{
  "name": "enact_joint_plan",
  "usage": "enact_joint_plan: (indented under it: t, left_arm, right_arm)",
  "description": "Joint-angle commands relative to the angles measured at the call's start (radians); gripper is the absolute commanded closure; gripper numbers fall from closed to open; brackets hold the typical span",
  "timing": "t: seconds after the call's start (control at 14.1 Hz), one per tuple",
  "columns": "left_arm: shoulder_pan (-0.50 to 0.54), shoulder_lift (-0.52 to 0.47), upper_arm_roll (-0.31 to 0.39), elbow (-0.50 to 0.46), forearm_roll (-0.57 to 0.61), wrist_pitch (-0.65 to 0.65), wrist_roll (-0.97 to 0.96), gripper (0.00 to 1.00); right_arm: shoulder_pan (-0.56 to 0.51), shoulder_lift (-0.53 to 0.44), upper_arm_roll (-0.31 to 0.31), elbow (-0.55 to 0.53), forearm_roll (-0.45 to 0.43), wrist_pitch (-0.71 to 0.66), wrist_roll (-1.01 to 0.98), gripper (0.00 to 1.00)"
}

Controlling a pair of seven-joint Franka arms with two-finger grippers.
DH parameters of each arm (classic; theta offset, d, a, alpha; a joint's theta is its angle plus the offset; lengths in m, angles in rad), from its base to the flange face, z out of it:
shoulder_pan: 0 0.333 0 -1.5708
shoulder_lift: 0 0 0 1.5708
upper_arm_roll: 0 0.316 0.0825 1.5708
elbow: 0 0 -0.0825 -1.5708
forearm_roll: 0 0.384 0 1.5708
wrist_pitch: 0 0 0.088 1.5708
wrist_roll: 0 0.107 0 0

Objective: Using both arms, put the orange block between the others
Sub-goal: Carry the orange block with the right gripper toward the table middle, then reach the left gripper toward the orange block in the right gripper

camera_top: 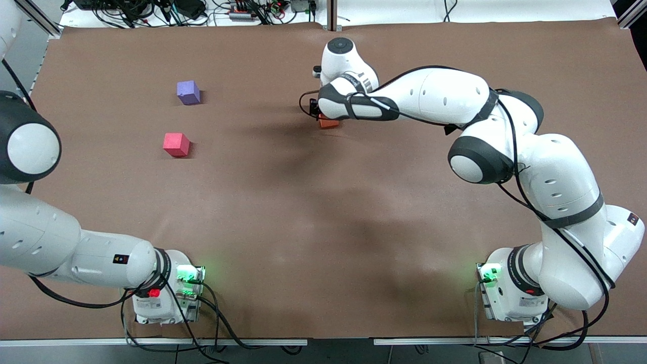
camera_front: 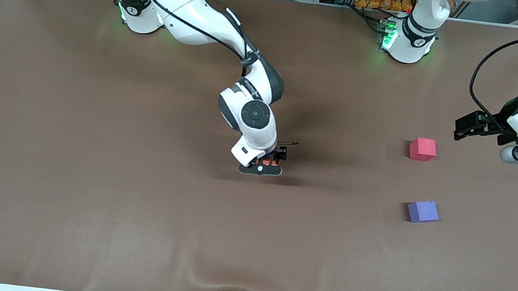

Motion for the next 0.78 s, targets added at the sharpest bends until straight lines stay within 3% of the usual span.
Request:
enact_joint_plan:
  t: [0.0, 0.49, 0.71]
  left_arm:
    - [-0.011, 0.005, -0.016, 0.009, 0.009, 0.018, -0.014, 0.00]
    - [-0.167, 0.146, -0.047, 0.020, 0.009, 0.113, -0.137, 0.00]
    - [-0.173, 0.174, -0.048, 0.020, 0.006, 0.138, -0.145, 0.00]
  right_arm:
    - [0.005, 0.020, -0.002, 0.031, 0.009, 0.002, 0.011, 0.00]
    - [-0.010, -0.034, -0.006, 0.030, 0.001, -0.013, -0.001, 0.00]
    - [-0.047, -0.073, -0.007, 0.030, 0.001, -0.065, -0.064, 0.00]
